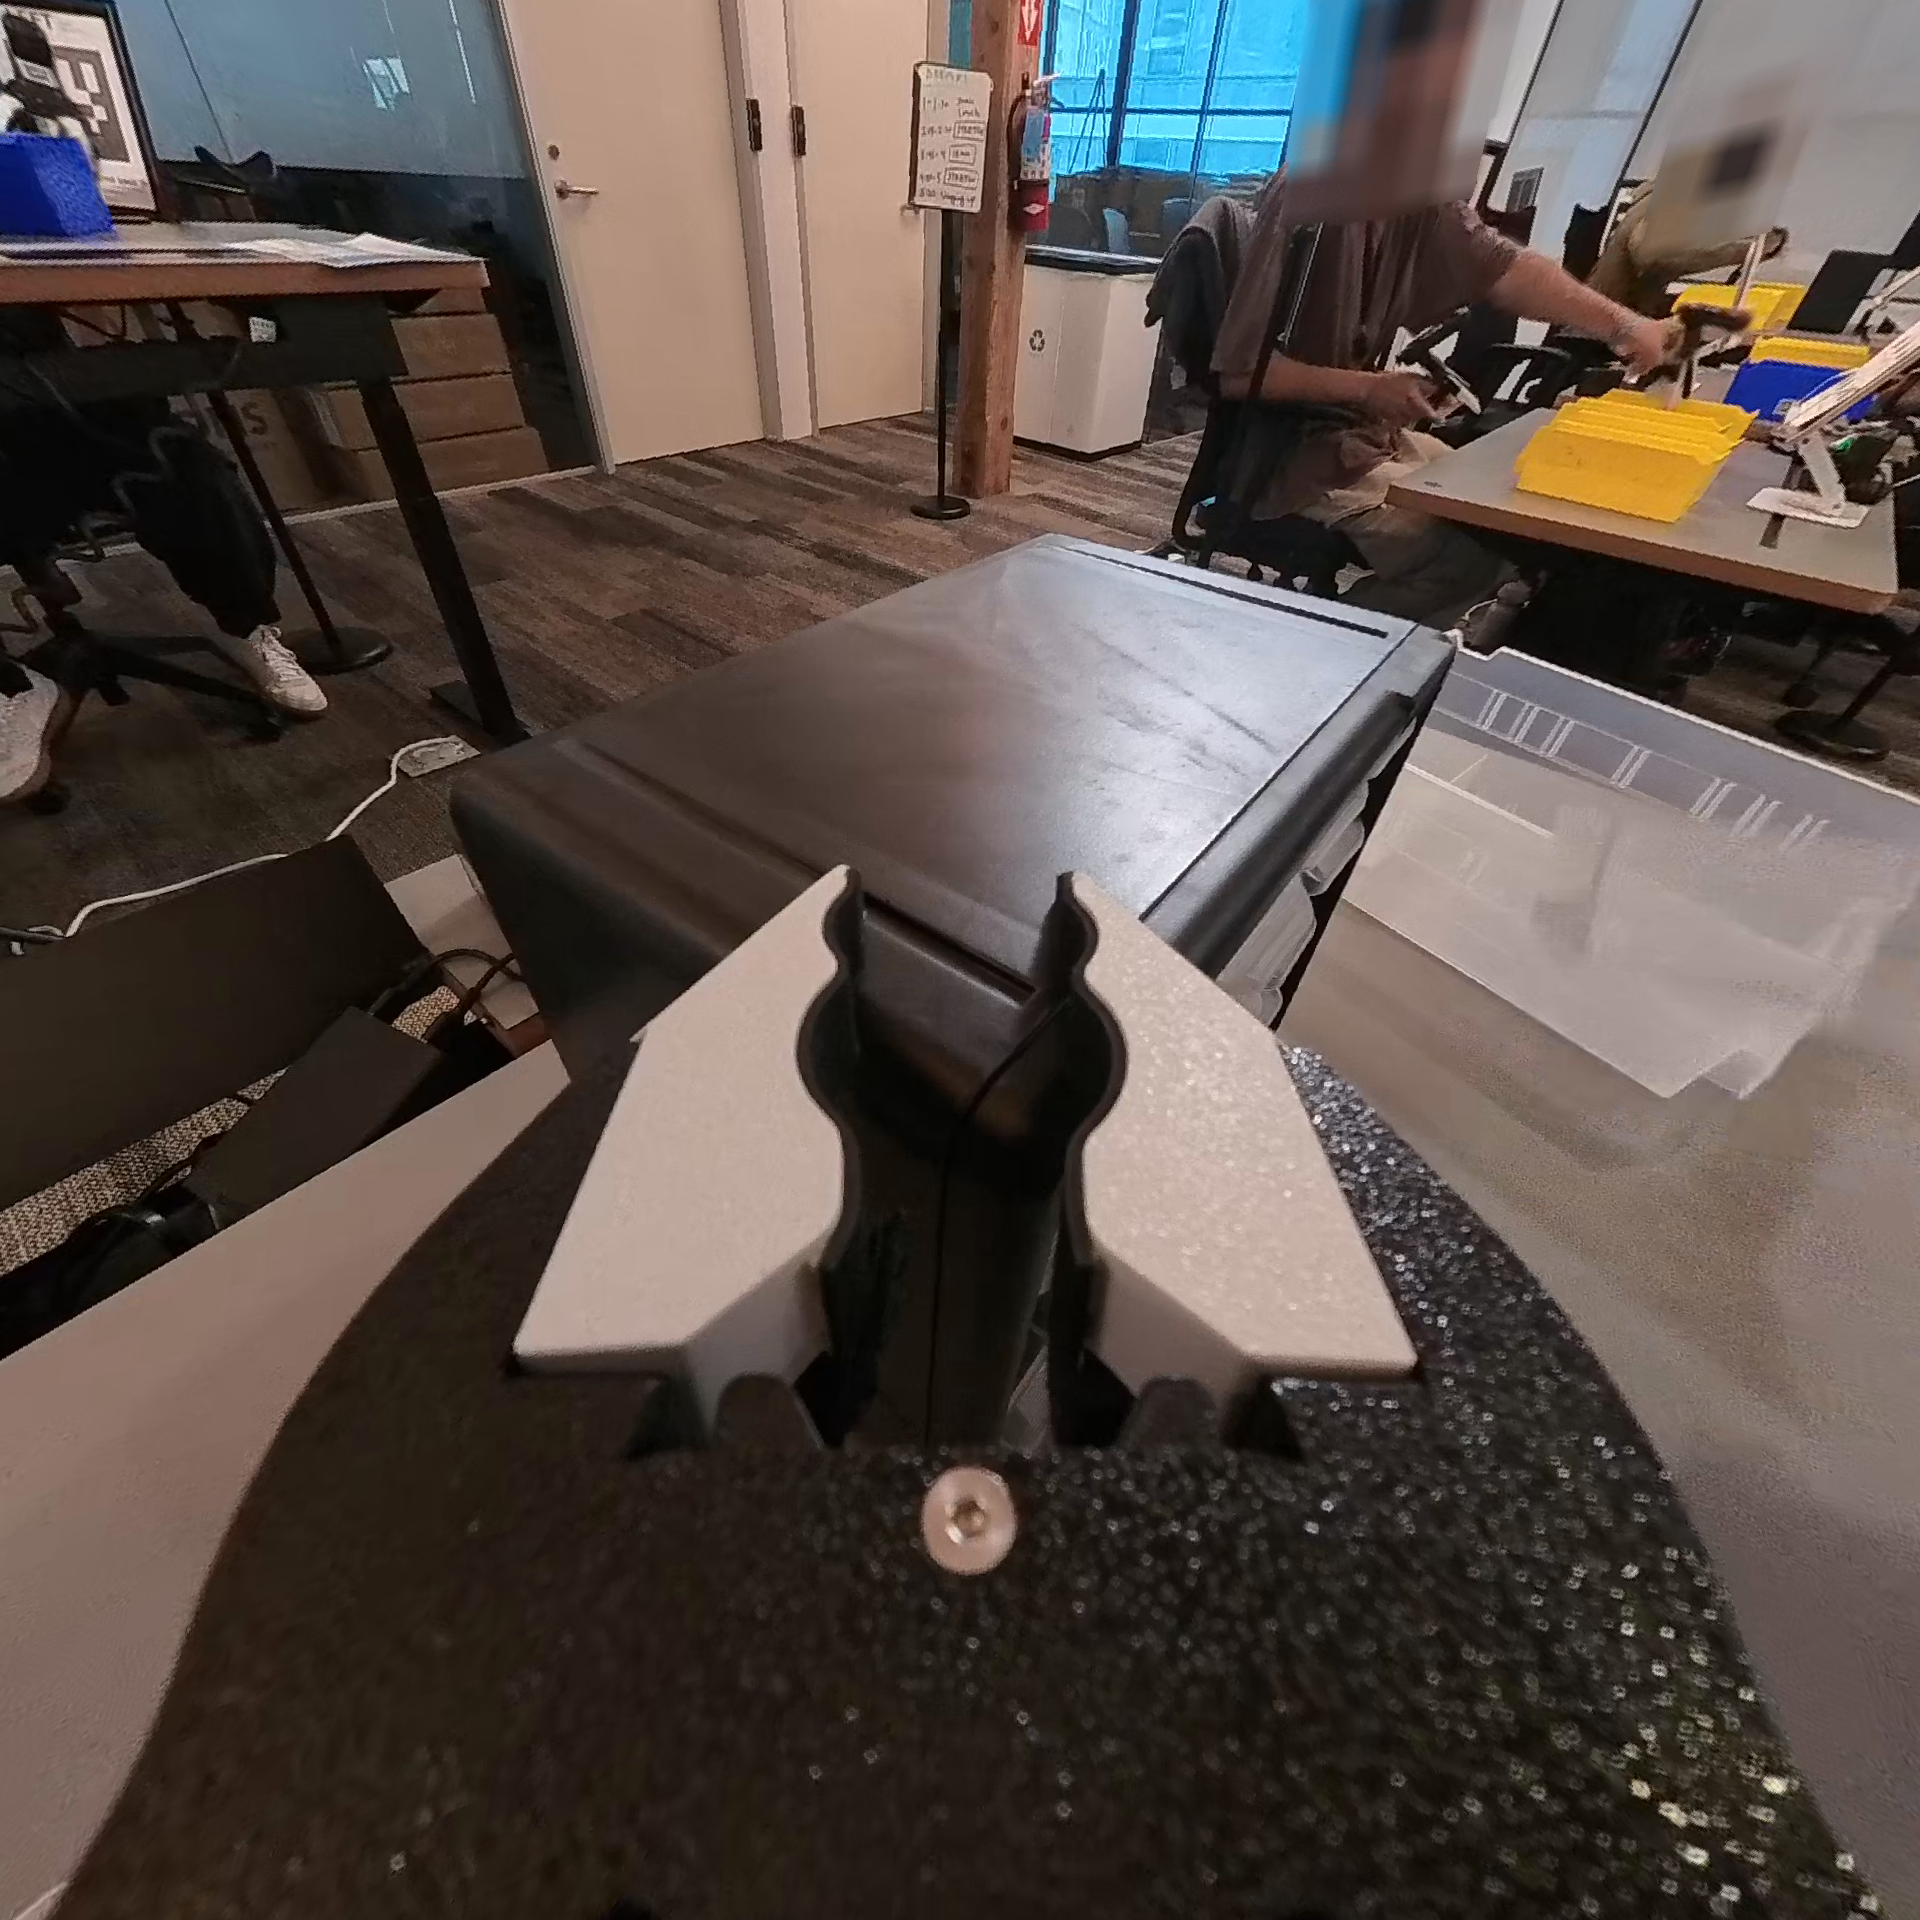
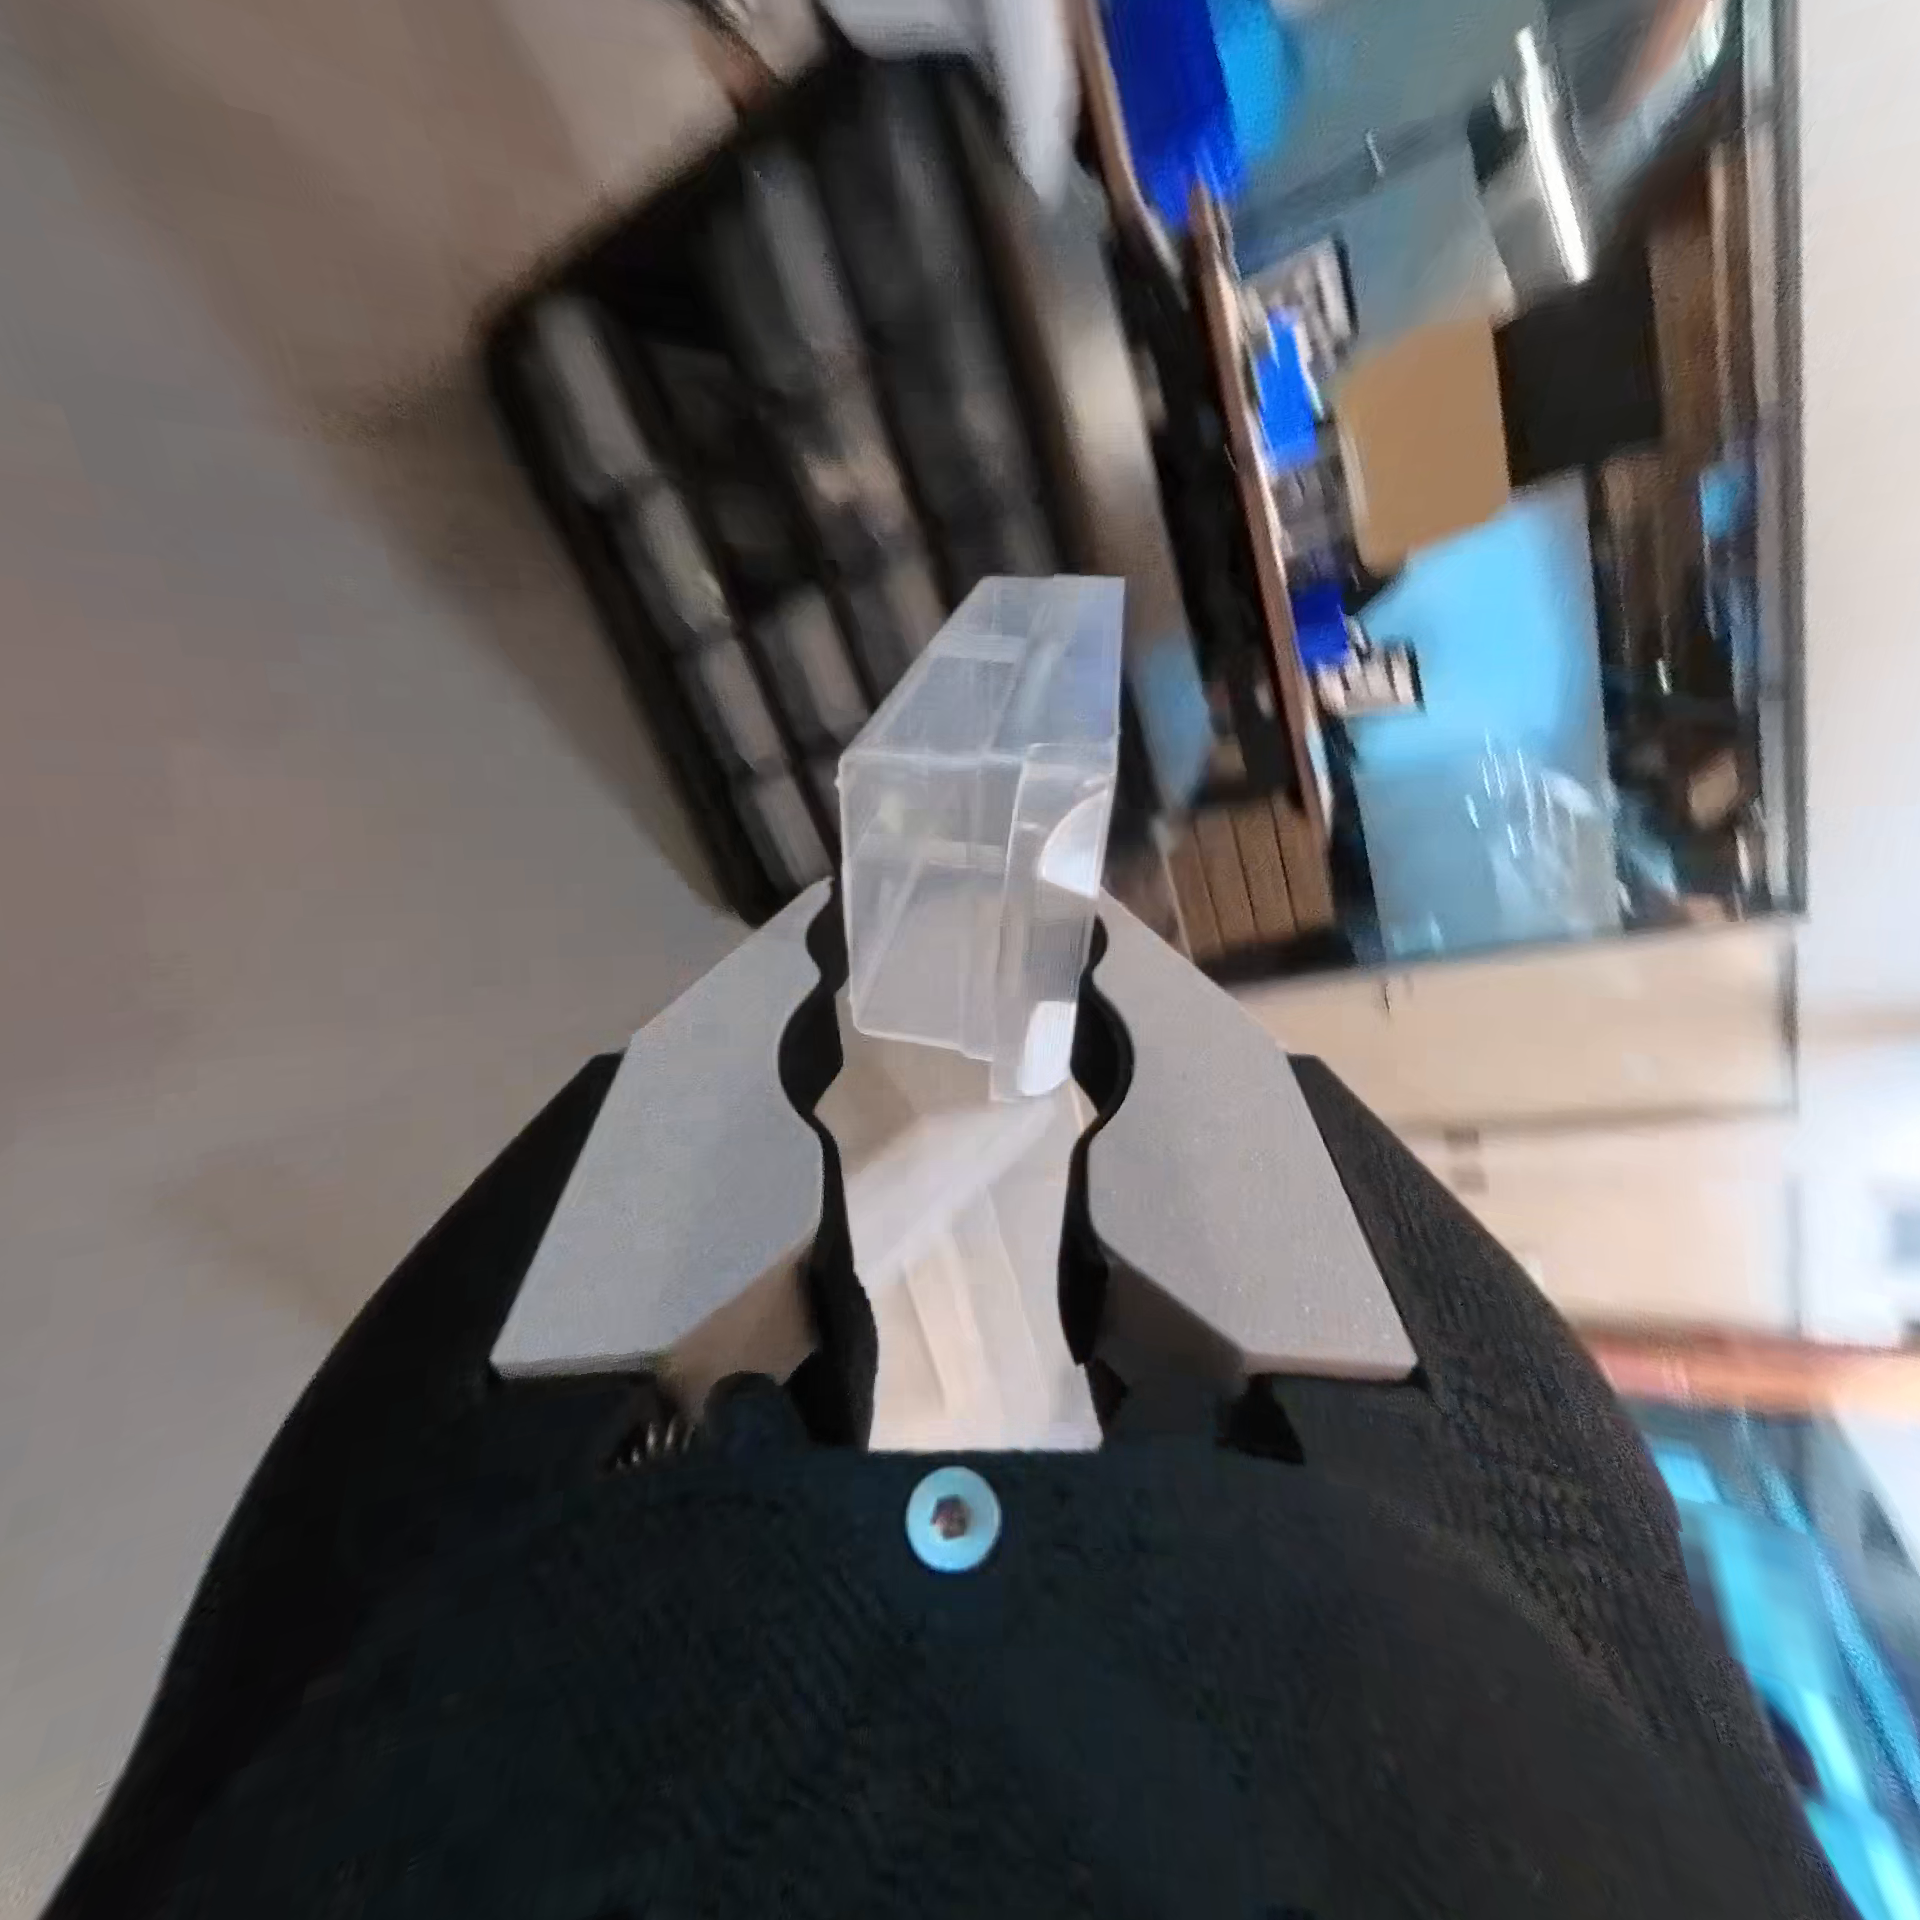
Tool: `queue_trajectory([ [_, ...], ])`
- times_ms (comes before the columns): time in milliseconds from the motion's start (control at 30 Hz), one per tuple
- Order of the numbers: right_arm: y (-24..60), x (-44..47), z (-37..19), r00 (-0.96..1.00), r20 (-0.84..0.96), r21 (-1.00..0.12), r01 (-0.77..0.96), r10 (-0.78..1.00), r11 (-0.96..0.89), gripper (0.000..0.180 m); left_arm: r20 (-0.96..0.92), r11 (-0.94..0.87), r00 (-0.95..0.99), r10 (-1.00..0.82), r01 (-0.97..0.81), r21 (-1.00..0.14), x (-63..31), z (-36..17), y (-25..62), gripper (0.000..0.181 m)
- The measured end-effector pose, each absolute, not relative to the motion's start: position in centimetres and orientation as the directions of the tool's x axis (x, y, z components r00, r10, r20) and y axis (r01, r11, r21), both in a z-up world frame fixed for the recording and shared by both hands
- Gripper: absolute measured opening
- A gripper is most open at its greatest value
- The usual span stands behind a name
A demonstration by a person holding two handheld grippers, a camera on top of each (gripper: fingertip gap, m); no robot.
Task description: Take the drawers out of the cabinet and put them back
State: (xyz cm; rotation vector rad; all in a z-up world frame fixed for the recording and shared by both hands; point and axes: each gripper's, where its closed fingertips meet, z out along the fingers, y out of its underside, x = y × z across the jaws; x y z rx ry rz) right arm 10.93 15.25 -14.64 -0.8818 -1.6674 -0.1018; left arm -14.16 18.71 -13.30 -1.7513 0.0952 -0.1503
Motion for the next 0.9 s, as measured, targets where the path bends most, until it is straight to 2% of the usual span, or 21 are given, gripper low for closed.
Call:
queue_trajectory([
  [133,23.1,18.3,-12.9,0.191,0.829,-0.448,0.790,0.525,0.419,0.041,0.049,-0.183,0.988,-0.150,0.021,-0.983,-14.2,-13.3,18.7,0.034],
  [267,29.7,23.6,-16.3,0.372,0.695,-0.536,0.838,0.616,0.099,0.040,0.051,-0.182,0.987,-0.152,0.023,-0.983,-14.2,-13.3,18.7,0.035],
  [333,32.3,25.4,-19.2,0.434,0.614,-0.525,0.848,0.660,-0.070,0.040,0.050,-0.182,0.987,-0.152,0.022,-0.983,-14.2,-13.3,18.7,0.035],
  [400,34.3,26.7,-21.8,0.460,0.588,-0.459,0.867,0.666,-0.194,0.039,0.049,-0.183,0.987,-0.152,0.020,-0.983,-14.2,-13.3,18.7,0.035],
  [633,37.5,23.2,-27.6,0.483,0.475,-0.348,0.871,0.736,-0.346,0.033,0.047,-0.186,0.988,-0.148,0.019,-0.982,-14.1,-13.3,18.7,0.034],
  [833,40.4,20.0,-31.0,0.605,0.249,-0.419,0.771,0.757,-0.479,0.016,0.046,-0.187,0.988,-0.147,0.018,-0.982,-14.2,-13.3,18.7,0.034],
  [900,41.2,19.0,-31.8,0.630,0.175,-0.448,0.736,0.757,-0.508,0.021,0.046,-0.187,0.988,-0.148,0.018,-0.982,-14.1,-13.3,18.7,0.034],
])
